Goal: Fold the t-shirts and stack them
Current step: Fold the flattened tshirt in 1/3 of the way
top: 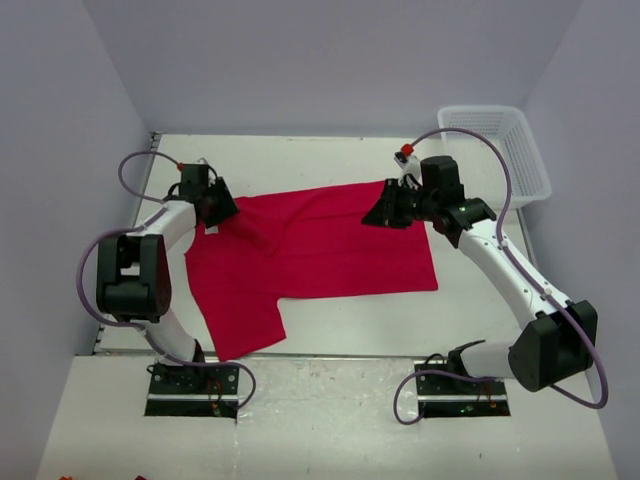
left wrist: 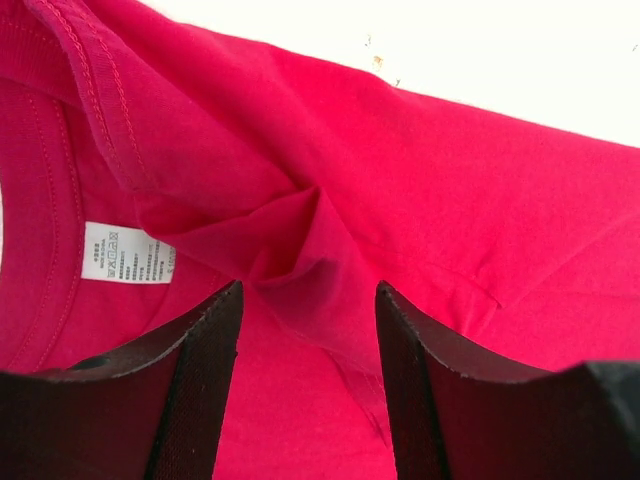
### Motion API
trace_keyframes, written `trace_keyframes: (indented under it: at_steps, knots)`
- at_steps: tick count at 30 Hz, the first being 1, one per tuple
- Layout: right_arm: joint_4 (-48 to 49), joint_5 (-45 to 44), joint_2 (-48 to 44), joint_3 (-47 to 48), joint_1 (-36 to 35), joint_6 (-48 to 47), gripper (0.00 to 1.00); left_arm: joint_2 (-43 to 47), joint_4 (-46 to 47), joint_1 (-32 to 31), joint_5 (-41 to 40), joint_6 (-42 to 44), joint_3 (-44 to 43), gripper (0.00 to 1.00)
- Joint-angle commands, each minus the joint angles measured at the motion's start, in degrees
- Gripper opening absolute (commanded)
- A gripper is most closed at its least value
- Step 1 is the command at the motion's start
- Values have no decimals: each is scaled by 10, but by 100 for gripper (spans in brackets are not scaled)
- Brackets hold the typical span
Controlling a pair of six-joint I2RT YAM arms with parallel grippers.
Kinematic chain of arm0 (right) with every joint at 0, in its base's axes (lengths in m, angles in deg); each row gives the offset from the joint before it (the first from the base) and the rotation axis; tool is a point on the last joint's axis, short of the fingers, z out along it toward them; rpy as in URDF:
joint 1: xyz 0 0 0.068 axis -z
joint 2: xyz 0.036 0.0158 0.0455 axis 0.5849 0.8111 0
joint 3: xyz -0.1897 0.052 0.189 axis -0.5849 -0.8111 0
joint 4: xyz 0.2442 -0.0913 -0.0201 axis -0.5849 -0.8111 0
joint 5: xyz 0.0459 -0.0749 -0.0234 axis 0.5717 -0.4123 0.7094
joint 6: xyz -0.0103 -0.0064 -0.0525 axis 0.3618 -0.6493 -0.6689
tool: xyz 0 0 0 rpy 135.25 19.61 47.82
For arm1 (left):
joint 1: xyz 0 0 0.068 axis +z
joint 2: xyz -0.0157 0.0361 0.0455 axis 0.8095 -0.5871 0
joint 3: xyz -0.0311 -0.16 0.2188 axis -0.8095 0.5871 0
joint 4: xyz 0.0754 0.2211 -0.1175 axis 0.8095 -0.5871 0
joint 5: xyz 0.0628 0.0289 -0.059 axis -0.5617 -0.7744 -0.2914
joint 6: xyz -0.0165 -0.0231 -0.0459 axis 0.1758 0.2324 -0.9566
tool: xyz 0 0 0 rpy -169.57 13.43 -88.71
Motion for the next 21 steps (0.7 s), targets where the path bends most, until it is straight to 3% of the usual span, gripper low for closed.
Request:
trace_keyframes:
  at_steps: [1, 14, 20, 21]
  knots:
    - [-8, -8, -21, 15, -1, -14, 18, 2, 74, 16, 42, 18, 19, 57]
    - [-9, -6, -13, 21, -1, -14, 18, -32, 106, 38, 103, 11, 32, 54]
    - [-6, -8, -14, 17, -1, -10, 18, -38, 147, 38, 176, -5, 46, 43]
    - [-5, -8, -13, 15, -1, -10, 18, -38, 171, 38, 183, -13, 49, 37]
